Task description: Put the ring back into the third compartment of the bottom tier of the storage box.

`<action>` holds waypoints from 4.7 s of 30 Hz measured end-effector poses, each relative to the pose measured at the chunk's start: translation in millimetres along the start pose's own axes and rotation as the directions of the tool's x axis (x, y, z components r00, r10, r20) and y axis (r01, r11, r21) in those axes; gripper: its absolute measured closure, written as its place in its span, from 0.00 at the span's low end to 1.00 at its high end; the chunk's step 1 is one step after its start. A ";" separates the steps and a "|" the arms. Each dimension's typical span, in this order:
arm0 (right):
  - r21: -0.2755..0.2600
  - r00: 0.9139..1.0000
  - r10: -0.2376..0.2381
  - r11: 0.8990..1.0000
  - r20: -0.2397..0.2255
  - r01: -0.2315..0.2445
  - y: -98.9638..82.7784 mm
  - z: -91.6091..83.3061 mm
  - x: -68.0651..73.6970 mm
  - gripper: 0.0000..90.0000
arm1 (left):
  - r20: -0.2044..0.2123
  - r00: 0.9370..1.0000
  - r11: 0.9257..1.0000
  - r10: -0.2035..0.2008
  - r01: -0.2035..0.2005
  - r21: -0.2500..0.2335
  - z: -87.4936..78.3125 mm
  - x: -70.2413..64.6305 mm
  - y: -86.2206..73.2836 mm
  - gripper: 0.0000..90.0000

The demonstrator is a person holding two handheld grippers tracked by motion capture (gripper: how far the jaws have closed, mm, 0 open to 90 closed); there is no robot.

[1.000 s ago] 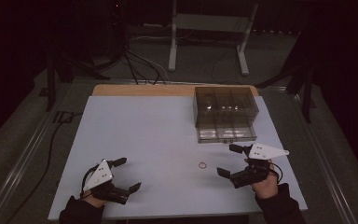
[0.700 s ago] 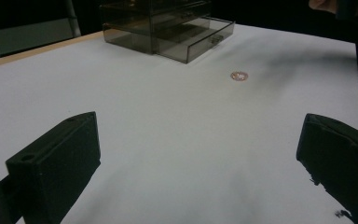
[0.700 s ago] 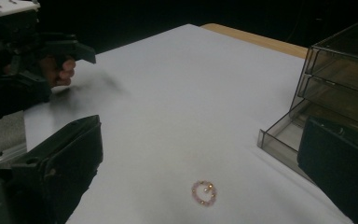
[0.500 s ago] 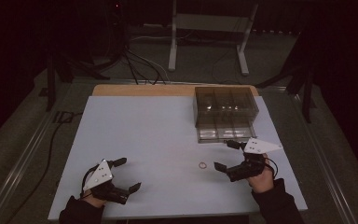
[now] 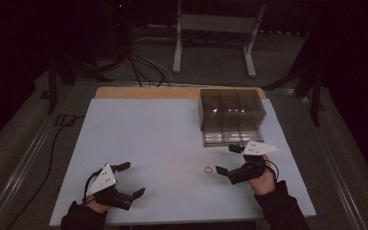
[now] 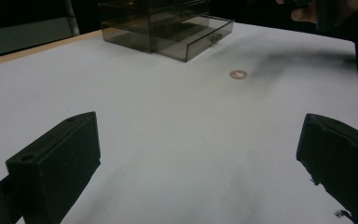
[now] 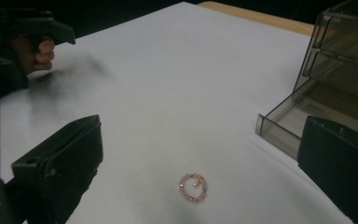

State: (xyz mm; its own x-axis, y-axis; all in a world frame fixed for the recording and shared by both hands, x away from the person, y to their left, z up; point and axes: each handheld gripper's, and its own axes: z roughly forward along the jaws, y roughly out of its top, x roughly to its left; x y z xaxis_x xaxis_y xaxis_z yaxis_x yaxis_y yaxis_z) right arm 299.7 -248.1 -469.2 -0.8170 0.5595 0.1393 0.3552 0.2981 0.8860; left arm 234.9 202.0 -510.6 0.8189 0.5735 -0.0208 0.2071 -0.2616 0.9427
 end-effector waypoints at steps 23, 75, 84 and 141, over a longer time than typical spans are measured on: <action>0.081 1.000 0.000 0.997 0.024 -0.002 -13.4 23.9 -12.1 0.00 | 0.002 1.000 1.000 -0.008 0.008 -0.001 0.4 0.5 -0.4 0.01; 0.371 0.991 -0.054 0.929 0.122 0.005 -21.6 65.3 6.2 0.95 | 0.010 1.000 1.000 -0.012 0.012 -0.003 1.2 0.6 -0.3 0.01; 0.395 0.989 -0.044 0.918 0.138 -0.015 -18.3 67.7 7.7 0.96 | 0.012 1.000 1.000 -0.003 0.003 0.005 2.4 0.1 -0.2 0.01; 0.316 0.983 -0.001 0.947 0.184 -0.058 14.1 28.1 7.6 0.96 | 0.011 1.000 1.000 -0.004 0.004 -0.002 3.6 0.4 0.8 0.01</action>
State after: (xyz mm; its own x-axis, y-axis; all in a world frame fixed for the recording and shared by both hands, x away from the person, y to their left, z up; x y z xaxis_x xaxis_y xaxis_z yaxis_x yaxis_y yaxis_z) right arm 311.3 -217.9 -468.1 -0.7200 0.6918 0.0542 0.5269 0.4942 0.6915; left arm 237.4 199.3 -511.0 0.8241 0.5658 -0.0284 0.2094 -0.2577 0.9433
